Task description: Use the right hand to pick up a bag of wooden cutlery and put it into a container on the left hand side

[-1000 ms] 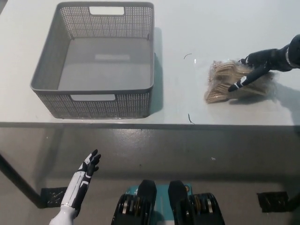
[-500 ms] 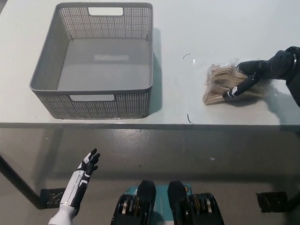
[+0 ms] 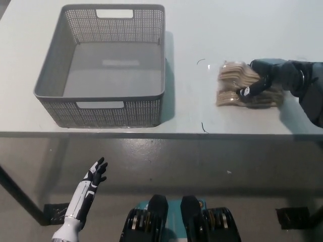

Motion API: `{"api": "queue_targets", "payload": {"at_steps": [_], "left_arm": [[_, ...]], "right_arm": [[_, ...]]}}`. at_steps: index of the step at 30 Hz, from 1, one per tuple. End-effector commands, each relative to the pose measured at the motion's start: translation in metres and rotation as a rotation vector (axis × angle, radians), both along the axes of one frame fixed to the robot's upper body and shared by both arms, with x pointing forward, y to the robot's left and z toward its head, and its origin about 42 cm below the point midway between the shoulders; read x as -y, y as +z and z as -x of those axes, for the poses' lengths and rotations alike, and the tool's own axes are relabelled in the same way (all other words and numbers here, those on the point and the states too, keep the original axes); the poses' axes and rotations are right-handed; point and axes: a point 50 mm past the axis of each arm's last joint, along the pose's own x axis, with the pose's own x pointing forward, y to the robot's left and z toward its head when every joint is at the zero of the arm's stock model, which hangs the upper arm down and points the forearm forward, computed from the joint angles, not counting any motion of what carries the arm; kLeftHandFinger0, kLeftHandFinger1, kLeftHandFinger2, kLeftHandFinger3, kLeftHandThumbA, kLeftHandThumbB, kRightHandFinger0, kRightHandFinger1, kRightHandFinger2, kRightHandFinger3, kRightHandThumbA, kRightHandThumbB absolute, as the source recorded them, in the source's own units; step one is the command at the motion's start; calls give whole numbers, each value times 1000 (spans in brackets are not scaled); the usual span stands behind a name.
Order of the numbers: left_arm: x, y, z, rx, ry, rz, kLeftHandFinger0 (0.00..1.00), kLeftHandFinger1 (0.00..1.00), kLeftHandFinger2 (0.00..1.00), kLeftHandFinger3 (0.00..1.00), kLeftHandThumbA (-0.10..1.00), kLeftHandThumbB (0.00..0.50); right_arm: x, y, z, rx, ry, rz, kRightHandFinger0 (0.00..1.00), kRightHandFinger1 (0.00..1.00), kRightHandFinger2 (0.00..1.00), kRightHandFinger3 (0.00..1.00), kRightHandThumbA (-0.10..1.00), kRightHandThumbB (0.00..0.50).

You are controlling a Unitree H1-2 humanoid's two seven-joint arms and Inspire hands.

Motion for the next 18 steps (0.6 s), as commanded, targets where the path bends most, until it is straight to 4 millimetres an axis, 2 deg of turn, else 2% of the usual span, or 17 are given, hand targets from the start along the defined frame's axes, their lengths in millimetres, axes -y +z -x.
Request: {"api": "queue_targets", "payload": {"at_steps": [1,3,4,6,8,9,10,11,12,15,18], "left_arm": [[-8,20,-16,91,-12,-16,975,1000,1000,1000,1000,486],[-8,19,-16,89,-14,-19,972,1000,1000,1000,1000,491],[-8,19,-16,89,-13,-19,952,1000,1000,1000,1000,495],[-9,19,-16,88,-11,-23,919,1000,1000,1000,1000,492],[-9,19,-16,88,-10,-27,887,1000,1000,1000,1000,474],[-9,19,-16,88,-10,-28,883,1000,1000,1000,1000,466],[-9,19,-16,87,-10,-27,880,1000,1000,1000,1000,465],[-9,19,-16,87,-10,-27,860,1000,1000,1000,1000,453],[-8,18,-15,86,-11,-28,851,1000,1000,1000,1000,448],[-7,17,-14,82,-13,-30,850,1000,1000,1000,1000,436],[-8,16,-15,78,-11,-23,856,1000,1000,1000,1000,434]], "right_arm": [[18,-6,5,325,-19,-40,0,203,706,589,-100,174],[20,-2,4,342,-24,-106,0,345,890,833,-100,159],[21,0,4,355,-25,-121,0,364,892,862,-100,165],[19,17,-1,393,-49,-247,6,443,932,902,-100,165],[16,34,-5,429,-57,-357,8,463,938,885,-100,175],[15,41,-6,446,-54,-398,2,437,926,871,-100,171],[13,46,-7,459,-52,-435,0,463,911,901,-100,160],[7,62,-11,481,-55,-483,0,457,880,945,-100,143],[3,74,-13,498,-45,-529,0,468,863,946,-100,136],[-8,101,-16,551,-3,-606,0,476,833,895,-100,148],[-21,129,-19,593,24,-634,0,408,809,861,-100,156]]}}
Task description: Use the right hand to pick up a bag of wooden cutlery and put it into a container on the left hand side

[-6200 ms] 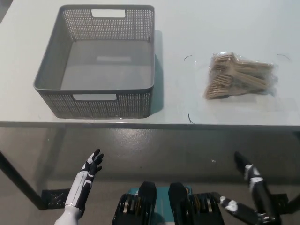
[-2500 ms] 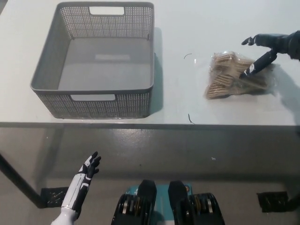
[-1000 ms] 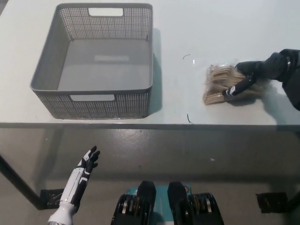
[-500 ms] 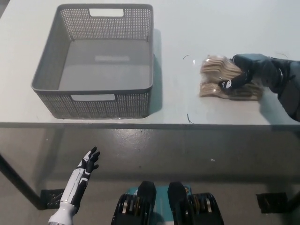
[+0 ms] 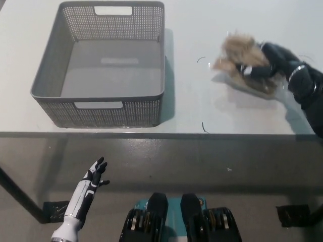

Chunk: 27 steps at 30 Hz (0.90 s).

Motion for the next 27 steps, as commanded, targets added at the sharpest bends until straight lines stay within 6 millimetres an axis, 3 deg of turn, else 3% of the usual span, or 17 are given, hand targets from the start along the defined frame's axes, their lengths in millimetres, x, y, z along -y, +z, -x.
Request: {"api": "queue_targets", "payload": {"at_steps": [1,5,10,15,16,18,21,24,26,27], "left_arm": [[-6,11,-8,61,-5,-11,858,1000,1000,1000,1000,433],[-6,10,-5,60,-3,-8,855,1000,1000,1000,1000,442],[-7,10,-6,59,-7,-11,869,1000,1000,1000,1000,451],[-7,8,-4,53,-8,-16,841,1000,1000,1000,1000,436],[-7,8,-4,52,-10,-21,828,1000,1000,1000,1000,430],[-6,7,-3,49,-13,-20,823,1000,1000,1000,1000,422],[-3,6,-1,48,-16,-24,823,1000,1000,1000,1000,427],[-3,4,0,42,-19,-21,842,1000,1000,1000,1000,449],[-2,4,0,38,-19,-21,853,1000,1000,1000,1000,449],[-1,4,-1,39,-20,-22,854,1000,1000,1000,1000,446]], "right_arm": [[-33,112,-17,317,78,-150,0,403,806,858,-100,156],[-50,138,-18,355,107,-161,0,419,825,928,-100,143],[-76,175,-16,382,171,-196,0,432,827,898,-100,157],[-111,197,-10,418,258,-223,0,396,777,863,-100,180],[-130,205,-5,448,291,-213,0,392,773,860,-100,174],[-148,211,-2,457,325,-228,0,375,767,867,-100,167],[-181,220,5,457,364,-249,0,398,771,856,-100,223],[-216,222,12,444,422,-284,0,427,805,853,-100,205],[-238,221,17,426,428,-291,0,443,836,752,-100,221],[-248,221,19,411,419,-291,112,516,826,700,-100,250]]}}
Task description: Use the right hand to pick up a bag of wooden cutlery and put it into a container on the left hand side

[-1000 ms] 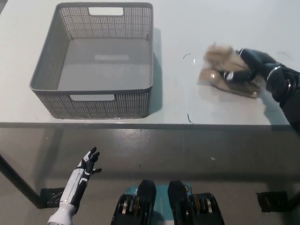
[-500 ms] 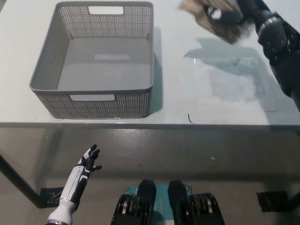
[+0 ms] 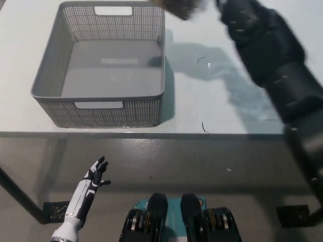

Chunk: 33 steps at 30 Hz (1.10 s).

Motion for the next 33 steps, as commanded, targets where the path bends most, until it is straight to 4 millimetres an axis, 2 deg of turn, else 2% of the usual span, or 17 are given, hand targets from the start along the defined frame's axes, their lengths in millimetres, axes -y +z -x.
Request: {"api": "queue_targets", "payload": {"at_steps": [1,2,3,4,5,7,11,13,16,21,23,28,29,30,31,32,33], "left_arm": [[-1,5,-3,41,-19,-20,854,1000,1000,1000,1000,447],[0,4,-3,40,-21,-19,850,1000,1000,1000,1000,442],[0,4,-2,39,-22,-19,848,1000,1000,1000,1000,442],[0,3,-2,37,-25,-20,832,1000,1000,1000,1000,441],[0,4,-2,37,-27,-20,820,1000,1000,1000,1000,448],[0,4,-1,40,-32,-26,818,1000,1000,1000,1000,461],[-1,4,-2,39,-33,-24,806,1000,1000,1000,1000,474],[-1,4,-2,38,-30,-27,789,986,1000,1000,1000,470],[0,5,-2,41,-36,-18,777,978,1000,1000,1000,476],[1,6,-5,45,-42,-31,780,960,1000,1000,1000,460],[1,7,-6,45,-45,-29,778,956,1000,1000,1000,464],[1,9,-8,50,-51,-33,755,928,1000,1000,1000,457],[1,8,-9,49,-53,-34,750,921,1000,1000,1000,463],[1,8,-9,49,-55,-37,742,914,1000,1000,1000,469],[1,9,-9,49,-57,-40,740,912,1000,1000,1000,469],[1,10,-10,51,-66,-42,731,907,1000,1000,1000,474],[2,10,-10,51,-68,-41,719,896,1000,1000,1000,474]], "right_arm": [[-60,72,19,106,63,-86,159,496,741,648,-100,254],[-68,68,21,104,65,-85,66,362,616,590,-100,245],[-74,65,23,105,65,-81,13,327,610,598,-100,241],[-84,58,26,98,85,-76,1,289,702,707,-100,207],[-93,45,28,75,110,-93,0,308,769,764,-100,195],[-102,25,31,29,132,-113,0,349,780,768,-100,215],[-111,-3,32,-62,95,-66,0,408,808,768,-100,172],[-112,-20,33,-80,86,-45,0,424,839,848,-100,178],[-111,-47,35,-92,53,24,0,395,830,754,-100,191],[-104,-74,35,-97,35,113,0,357,803,701,-100,196],[-101,-82,35,-105,22,152,0,373,828,741,-100,200],[-95,-93,33,-88,-14,252,0,312,728,649,-100,215],[-94,-95,33,-84,-21,259,0,336,754,665,-100,221],[-93,-96,33,-74,-28,266,8,371,801,773,-100,221],[-92,-97,33,-64,-32,269,6,375,762,736,-100,221],[-91,-98,32,-82,-38,266,95,445,794,912,-100,224],[-90,-97,32,-89,-38,268,295,572,860,1000,40,259]]}}
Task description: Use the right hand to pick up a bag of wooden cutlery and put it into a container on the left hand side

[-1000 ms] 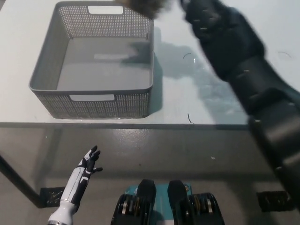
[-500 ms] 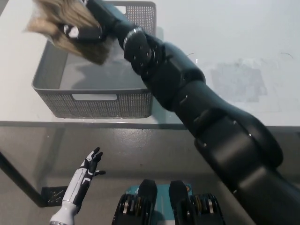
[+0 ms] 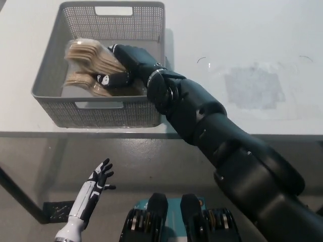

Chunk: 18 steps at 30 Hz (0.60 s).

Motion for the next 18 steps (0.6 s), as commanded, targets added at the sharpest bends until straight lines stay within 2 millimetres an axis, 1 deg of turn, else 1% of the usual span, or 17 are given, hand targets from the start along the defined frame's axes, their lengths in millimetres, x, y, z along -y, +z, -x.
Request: {"api": "queue_targets", "payload": {"at_steps": [1,2,3,4,5,8,10,11,14,18], "left_arm": [[-4,12,-10,58,-42,-25,708,885,1000,1000,1000,475],[-4,12,-10,59,-44,-30,695,871,1000,1000,1000,474],[-4,12,-10,60,-48,-37,684,858,990,1000,1000,473],[-5,12,-10,58,-51,-40,675,849,983,1000,1000,477],[-5,12,-10,57,-52,-41,673,848,981,1000,1000,477],[-4,14,-12,65,-60,-53,629,806,938,1000,1000,482],[-4,14,-13,63,-63,-50,617,795,921,1000,1000,481],[-4,14,-13,63,-65,-50,608,788,911,1000,1000,480],[-4,15,-13,65,-69,-54,587,758,884,1000,1000,482],[-4,14,-12,63,-77,-59,580,740,863,1000,1000,481]], "right_arm": [[2,40,-10,124,-31,1,475,760,1000,1000,135,307],[3,41,-11,124,-26,6,639,882,1000,1000,236,340],[6,41,-12,120,-19,15,824,1000,1000,1000,330,351],[8,41,-13,118,-16,28,1000,1000,1000,1000,405,363],[9,41,-13,124,-16,37,1000,1000,1000,1000,426,366],[14,46,-17,137,-16,81,1000,1000,1000,1000,761,389],[17,50,-19,141,-13,89,1000,1000,1000,1000,866,397],[18,52,-20,142,-13,90,1000,1000,1000,1000,922,410],[22,60,-22,140,-15,82,1000,1000,1000,1000,984,396],[28,70,-26,133,-17,29,1000,1000,1000,1000,973,394]]}}
